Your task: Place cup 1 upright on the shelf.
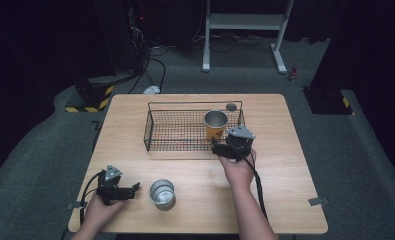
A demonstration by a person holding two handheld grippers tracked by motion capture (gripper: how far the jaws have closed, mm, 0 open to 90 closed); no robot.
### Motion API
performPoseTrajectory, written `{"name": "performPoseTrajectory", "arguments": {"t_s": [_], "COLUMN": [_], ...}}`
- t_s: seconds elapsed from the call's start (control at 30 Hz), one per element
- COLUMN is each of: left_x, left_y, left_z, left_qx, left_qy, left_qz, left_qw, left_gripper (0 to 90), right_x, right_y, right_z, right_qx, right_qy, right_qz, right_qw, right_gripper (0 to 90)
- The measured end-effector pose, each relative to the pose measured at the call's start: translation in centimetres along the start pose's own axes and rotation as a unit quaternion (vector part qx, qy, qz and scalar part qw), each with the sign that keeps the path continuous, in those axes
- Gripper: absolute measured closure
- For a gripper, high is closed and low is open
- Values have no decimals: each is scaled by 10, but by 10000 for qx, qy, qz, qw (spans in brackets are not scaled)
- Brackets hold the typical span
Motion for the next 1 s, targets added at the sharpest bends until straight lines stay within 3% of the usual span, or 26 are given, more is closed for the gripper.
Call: {"name": "performPoseTrajectory", "arguments": {"t_s": [0.33,0.57,0.9,1.0], "left_x": [0,0,0,0], "left_y": [0,0,0,0], "left_z": [0,0,0,0], "left_qx": [-24,-44,-56,-50], "left_qy": [10,31,38,35], "left_qz": [-16,-5,3,1], "left_qw": [10000,10000,10000,10000], "left_gripper": [41,51,53,53], "right_x": [-14,-25,-49,-57], "right_y": [-15,-29,-66,-91], "right_z": [-12,-14,-20,-16], "right_qx": [-167,-143,-131,-18], "right_qy": [110,161,262,301], "right_qz": [-59,-121,-290,-544], "right_qw": [9998,9997,9991,9981], "right_gripper": [90,91,96,96]}}
Point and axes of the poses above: each handheld gripper's, and its own axes: x roughly forward along the jaws, y roughly out of its top, z roughly to its right, the point moved 3 cm from there along x, roughly forward along the jaws, and after that the axes turned 8 degrees about y, right-handed, at the moved point
